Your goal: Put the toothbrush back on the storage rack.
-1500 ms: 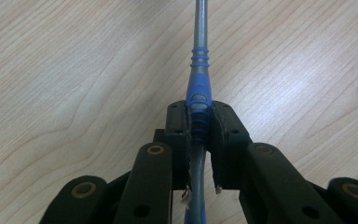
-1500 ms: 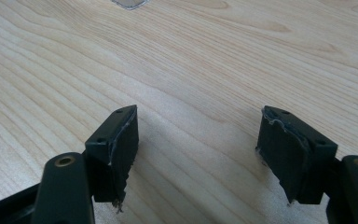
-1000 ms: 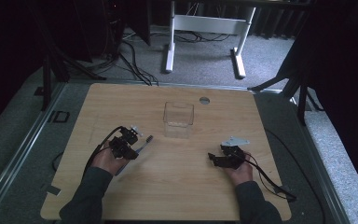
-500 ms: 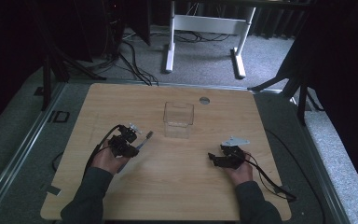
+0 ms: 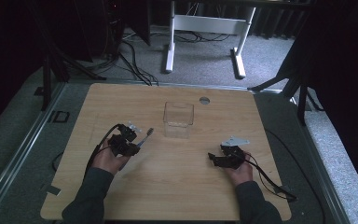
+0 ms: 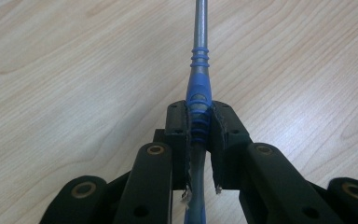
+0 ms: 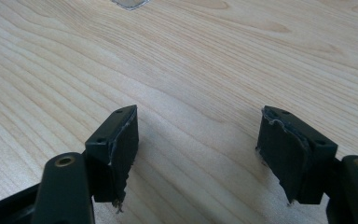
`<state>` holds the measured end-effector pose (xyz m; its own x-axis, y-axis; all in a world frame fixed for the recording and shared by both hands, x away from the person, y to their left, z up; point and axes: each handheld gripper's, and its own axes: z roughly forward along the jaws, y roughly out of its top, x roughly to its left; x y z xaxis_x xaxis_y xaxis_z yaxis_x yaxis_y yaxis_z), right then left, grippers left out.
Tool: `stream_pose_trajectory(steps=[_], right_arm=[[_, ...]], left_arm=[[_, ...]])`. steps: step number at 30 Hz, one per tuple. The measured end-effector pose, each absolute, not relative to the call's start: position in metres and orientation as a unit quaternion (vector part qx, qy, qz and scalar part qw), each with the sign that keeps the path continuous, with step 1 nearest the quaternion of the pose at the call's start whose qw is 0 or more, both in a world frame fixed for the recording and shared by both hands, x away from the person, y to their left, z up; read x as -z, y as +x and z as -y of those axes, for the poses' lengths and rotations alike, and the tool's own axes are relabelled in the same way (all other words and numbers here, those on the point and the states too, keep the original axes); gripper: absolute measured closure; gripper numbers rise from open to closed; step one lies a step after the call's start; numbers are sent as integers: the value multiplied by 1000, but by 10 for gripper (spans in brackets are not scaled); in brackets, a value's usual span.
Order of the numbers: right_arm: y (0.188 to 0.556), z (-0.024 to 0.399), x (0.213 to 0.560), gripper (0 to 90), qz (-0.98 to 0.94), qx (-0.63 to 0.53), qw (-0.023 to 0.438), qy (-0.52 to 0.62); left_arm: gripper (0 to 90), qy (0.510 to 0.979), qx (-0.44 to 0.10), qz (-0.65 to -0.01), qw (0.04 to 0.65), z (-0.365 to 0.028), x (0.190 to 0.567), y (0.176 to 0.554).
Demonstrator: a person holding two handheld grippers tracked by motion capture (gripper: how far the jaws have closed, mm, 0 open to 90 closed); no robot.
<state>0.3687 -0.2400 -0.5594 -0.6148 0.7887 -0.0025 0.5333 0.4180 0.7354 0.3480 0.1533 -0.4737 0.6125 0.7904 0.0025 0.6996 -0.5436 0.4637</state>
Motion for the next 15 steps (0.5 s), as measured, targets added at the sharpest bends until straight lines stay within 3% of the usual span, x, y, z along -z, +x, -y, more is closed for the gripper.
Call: stream_pose_trajectory(steps=[15], right_arm=[[369,240,559,286,-823,-361,177,402]], left_arm=[[785,863,-123,-431,233,-154,471,347]])
